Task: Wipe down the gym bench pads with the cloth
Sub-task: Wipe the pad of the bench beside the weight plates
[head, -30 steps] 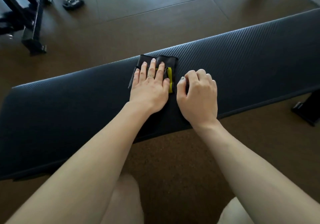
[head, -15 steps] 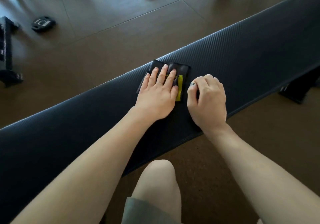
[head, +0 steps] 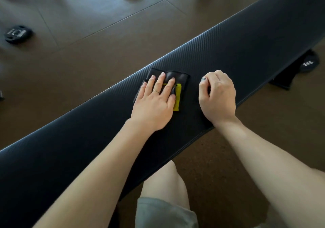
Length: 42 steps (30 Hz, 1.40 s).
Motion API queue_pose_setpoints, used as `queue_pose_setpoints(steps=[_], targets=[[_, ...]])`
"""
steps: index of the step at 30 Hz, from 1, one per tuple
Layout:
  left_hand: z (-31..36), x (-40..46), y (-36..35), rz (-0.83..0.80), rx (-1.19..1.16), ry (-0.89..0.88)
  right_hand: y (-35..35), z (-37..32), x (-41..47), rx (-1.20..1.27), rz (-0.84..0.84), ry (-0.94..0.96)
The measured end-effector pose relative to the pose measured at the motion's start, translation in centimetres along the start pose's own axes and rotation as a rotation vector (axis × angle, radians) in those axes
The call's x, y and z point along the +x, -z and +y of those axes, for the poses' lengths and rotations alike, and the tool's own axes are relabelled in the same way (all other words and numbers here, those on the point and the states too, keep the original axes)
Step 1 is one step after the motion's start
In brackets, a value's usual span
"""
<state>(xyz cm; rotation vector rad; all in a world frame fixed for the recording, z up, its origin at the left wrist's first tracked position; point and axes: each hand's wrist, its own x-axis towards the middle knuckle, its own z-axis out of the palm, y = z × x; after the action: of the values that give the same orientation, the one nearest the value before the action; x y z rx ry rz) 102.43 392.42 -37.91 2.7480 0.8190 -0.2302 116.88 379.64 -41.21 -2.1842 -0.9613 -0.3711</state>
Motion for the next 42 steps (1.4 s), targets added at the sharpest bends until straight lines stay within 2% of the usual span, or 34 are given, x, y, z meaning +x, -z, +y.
queue_pose_setpoints(steps=[6,10,12,14,17,19,22,25,30,33,37,42], targets=[[0.1,8.7,1.9,-0.001,-0.026,0.093,-0.2,0.1,0.1,0.002,0.01,0.01],[1.7,8.8,1.8,-0.017,0.004,0.143,0.0,0.1,0.0,-0.041,0.059,-0.007],[3.0,5.7,0.8,-0.01,0.001,0.1,0.6,0.2,0.0,-0.134,0.105,-0.025],[5.5,1.1,-1.0,0.033,0.003,-0.023,1.8,2.2,0.4,-0.214,0.15,-0.074],[8.1,-3.5,-2.8,0.03,0.047,-0.139,3.5,6.3,0.9,-0.187,0.107,-0.202],[8.3,-2.4,-2.6,-0.002,0.047,-0.156,3.3,7.6,0.8,-0.186,0.07,-0.216],[8.3,1.4,-1.9,0.001,0.057,-0.185,2.2,7.7,0.9,-0.286,0.079,-0.155],[9.4,3.9,-1.9,-0.002,0.056,-0.165,2.3,8.3,1.3,-0.265,0.078,-0.1],[9.3,-1.6,-2.7,0.048,0.085,-0.236,2.4,8.0,1.4,-0.236,0.071,-0.093],[8.7,-4.0,-3.0,0.001,0.1,-0.244,2.5,8.3,1.1,-0.215,0.078,-0.089],[9.0,-0.2,-2.3,0.043,0.128,-0.265,2.2,8.4,1.1,-0.213,0.081,-0.085],[10.7,3.6,-2.2,0.049,0.089,-0.184,2.5,8.3,1.3,-0.226,0.066,-0.071]])
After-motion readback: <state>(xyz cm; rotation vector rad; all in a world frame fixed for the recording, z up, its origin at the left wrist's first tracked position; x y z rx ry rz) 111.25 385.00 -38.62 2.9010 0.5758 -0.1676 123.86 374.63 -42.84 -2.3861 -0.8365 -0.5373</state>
